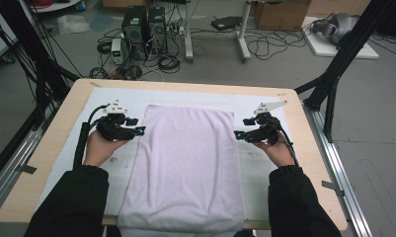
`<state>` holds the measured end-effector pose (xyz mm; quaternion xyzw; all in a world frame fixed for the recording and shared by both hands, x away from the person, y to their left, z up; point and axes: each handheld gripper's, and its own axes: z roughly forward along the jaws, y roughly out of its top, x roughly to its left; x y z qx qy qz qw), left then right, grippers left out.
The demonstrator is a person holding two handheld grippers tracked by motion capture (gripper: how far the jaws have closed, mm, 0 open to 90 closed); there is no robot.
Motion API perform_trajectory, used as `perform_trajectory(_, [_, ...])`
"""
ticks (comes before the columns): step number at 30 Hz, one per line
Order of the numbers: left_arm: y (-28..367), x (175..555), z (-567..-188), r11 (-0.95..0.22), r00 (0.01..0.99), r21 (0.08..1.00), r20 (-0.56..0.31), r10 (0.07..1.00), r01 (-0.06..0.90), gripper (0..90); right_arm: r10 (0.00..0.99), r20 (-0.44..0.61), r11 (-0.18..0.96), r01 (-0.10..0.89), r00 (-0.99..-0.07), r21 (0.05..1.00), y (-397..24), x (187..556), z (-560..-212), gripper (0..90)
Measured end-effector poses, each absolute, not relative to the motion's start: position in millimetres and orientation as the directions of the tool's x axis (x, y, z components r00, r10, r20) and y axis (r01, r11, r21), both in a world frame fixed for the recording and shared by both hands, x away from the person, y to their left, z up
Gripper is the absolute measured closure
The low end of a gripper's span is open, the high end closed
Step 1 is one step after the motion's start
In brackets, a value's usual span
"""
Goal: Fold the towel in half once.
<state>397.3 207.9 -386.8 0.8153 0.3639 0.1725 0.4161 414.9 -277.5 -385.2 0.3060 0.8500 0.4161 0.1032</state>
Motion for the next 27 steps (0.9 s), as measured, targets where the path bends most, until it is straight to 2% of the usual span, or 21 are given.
perform_trajectory(6, [205,413,-407,-0.401,0.661,0.779,-0.022,0.75,0.482,58.3,0.622,0.091,0.472,0.465,-0.778,0.749,-271,431,-408,36.0])
perform_trajectory(10, [199,421,-423,-0.44,0.653,0.727,-0.016,0.757,0.527,59.4,0.646,0.099,0.456,0.486,-0.757,0.746,-268,436,-419,39.7])
perform_trajectory(14, [194,425,-432,-0.436,0.641,0.717,-0.02,0.767,0.544,60.4,0.667,0.084,0.465,0.502,-0.74,0.729,-268,440,-430,44.1])
perform_trajectory(19, [192,427,-437,-0.439,0.631,0.707,-0.013,0.776,0.555,72.7,0.704,0.089,0.447,0.536,-0.705,0.716,-269,446,-439,50.0])
perform_trajectory(21, [193,428,-436,-0.442,0.625,0.704,-0.003,0.781,0.555,78.1,0.703,0.056,0.476,0.527,-0.709,0.704,-266,447,-443,52.0])
perform_trajectory(22, [193,428,-437,-0.443,0.625,0.707,0.001,0.781,0.552,80.3,0.707,0.051,0.474,0.526,-0.706,0.706,-266,447,-443,55.5])
perform_trajectory(24, [192,427,-437,-0.448,0.621,0.706,0.014,0.784,0.549,82.9,0.698,0.063,0.477,0.529,-0.714,0.702,-264,446,-442,69.6])
perform_trajectory(27, [191,428,-436,-0.447,0.616,0.705,0.019,0.788,0.55,85.5,0.675,0.063,0.499,0.518,-0.735,0.695,-258,444,-441,83.3])
